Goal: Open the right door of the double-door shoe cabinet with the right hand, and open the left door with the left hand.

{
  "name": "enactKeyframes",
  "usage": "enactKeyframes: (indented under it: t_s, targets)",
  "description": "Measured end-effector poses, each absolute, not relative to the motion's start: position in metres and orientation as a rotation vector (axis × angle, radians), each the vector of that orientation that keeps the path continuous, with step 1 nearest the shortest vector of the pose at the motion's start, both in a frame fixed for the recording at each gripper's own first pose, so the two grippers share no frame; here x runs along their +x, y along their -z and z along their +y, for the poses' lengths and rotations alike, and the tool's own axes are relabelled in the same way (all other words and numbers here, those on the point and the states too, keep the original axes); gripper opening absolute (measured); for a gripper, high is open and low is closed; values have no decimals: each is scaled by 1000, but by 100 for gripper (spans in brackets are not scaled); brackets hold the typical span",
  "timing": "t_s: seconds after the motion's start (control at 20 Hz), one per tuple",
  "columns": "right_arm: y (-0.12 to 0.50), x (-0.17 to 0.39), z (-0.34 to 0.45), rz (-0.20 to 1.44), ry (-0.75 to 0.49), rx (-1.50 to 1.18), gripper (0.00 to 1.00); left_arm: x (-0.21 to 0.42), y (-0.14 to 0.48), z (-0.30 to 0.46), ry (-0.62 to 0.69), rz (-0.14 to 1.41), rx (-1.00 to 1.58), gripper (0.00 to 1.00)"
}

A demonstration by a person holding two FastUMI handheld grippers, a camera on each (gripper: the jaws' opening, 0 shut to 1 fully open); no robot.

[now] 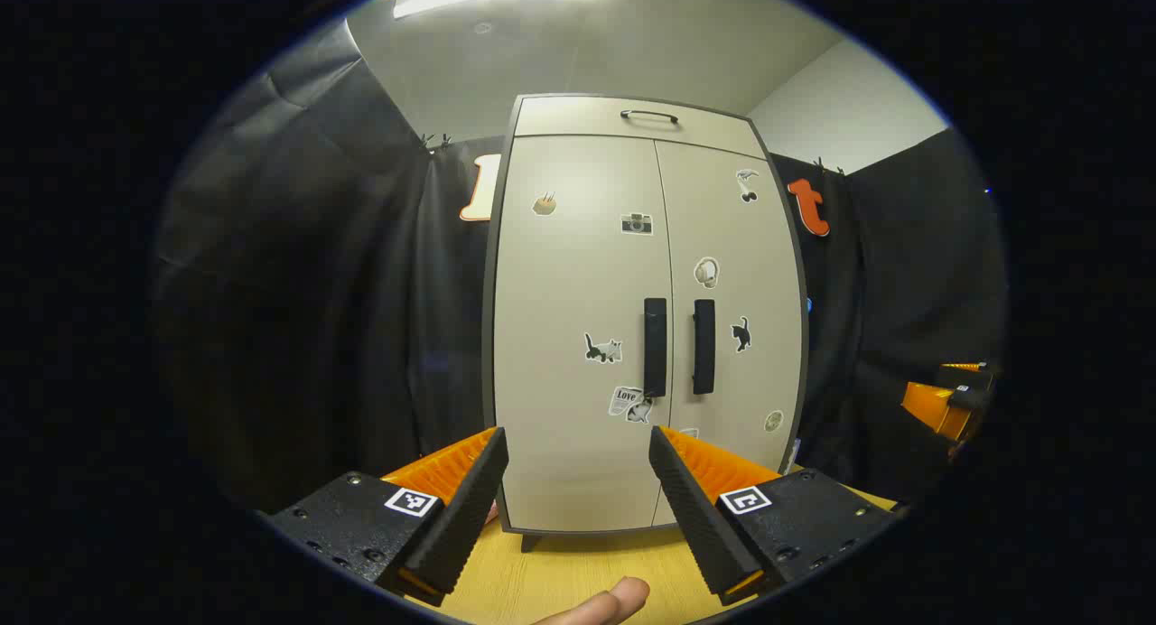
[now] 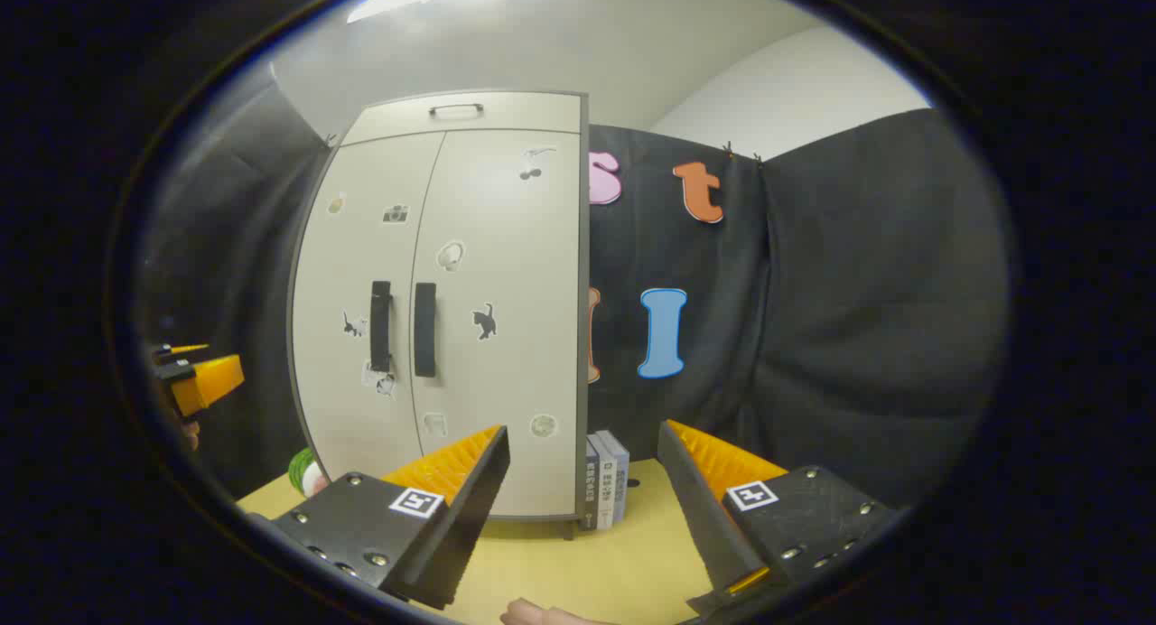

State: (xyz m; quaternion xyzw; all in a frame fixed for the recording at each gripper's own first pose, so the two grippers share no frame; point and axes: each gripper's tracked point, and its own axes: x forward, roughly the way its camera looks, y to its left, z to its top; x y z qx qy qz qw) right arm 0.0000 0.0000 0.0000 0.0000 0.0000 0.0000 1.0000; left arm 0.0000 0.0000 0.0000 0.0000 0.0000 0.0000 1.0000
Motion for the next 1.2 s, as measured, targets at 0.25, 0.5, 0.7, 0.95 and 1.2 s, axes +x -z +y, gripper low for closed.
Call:
enactKeyframes:
  t_s: [0.25, 0.5, 0.7, 0.95, 1.2]
  targets:
    - [-1, -2, 9, -12, -10, -27, 98, 0, -5, 2, -2, -22, 5, 98]
    - [1, -2, 10, -7, -15, -4, 98, 0, 3, -6, 29, -4, -27, 98]
    - [6, 4, 9, -2, -6, -19, 97, 3, 11, -6, 36, 11, -34, 98]
    - [13, 11, 15, 3, -21, -19, 97, 5, 15, -6, 48, 11, -38, 99]
    - [22, 23, 27, 16, -37, -24, 98, 6, 23, -11, 70, 14, -26, 98]
